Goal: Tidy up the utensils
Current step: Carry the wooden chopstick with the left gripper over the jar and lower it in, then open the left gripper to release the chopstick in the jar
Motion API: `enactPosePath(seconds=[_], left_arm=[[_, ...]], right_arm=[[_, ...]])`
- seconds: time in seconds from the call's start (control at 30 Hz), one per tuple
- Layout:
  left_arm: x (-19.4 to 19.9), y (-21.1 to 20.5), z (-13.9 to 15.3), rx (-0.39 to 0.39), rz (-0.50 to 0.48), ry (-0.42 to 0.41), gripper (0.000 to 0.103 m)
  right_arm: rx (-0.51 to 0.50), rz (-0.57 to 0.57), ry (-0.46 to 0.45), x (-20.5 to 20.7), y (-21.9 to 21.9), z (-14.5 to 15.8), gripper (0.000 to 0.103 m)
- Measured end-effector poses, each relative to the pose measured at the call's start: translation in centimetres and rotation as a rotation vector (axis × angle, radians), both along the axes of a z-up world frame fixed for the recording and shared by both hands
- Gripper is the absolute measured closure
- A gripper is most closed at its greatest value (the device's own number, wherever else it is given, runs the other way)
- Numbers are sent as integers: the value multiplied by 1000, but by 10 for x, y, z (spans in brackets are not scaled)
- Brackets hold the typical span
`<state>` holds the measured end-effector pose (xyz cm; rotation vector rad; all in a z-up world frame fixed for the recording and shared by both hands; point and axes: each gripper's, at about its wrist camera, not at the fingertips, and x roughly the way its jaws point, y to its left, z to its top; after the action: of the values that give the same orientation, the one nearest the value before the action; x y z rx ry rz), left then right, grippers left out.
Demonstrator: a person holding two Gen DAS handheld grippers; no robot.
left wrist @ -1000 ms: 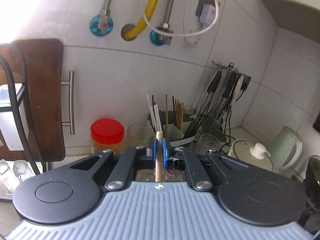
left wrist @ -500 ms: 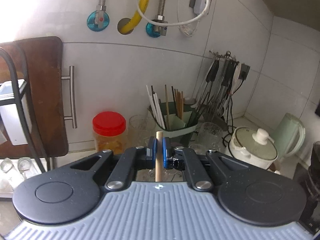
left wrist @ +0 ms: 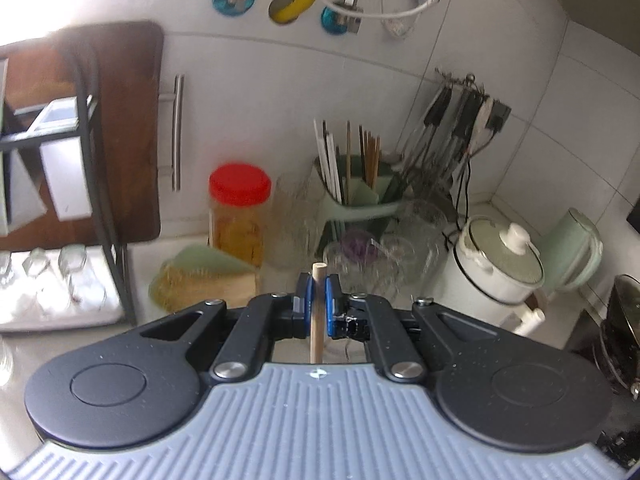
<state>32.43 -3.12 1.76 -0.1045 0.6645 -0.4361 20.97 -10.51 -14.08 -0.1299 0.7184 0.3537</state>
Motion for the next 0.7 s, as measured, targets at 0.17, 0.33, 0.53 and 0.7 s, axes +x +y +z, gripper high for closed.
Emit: enactPosePath(seconds=[0.17,0.33,0.53,0.7], left_arm=[[-22,10,3,26,-22,68,95],[-36,17,6,36,-41,143,95],[-43,18,7,73,-83,224,95],[-41,17,1,100,-115,302,95]], right_arm=[[0,-2,3,0,0,0,19],[-3,-7,6,1,1,1,19],[-3,-15,6,1,1,1,19],[-5,-17,5,1,2,1,19]])
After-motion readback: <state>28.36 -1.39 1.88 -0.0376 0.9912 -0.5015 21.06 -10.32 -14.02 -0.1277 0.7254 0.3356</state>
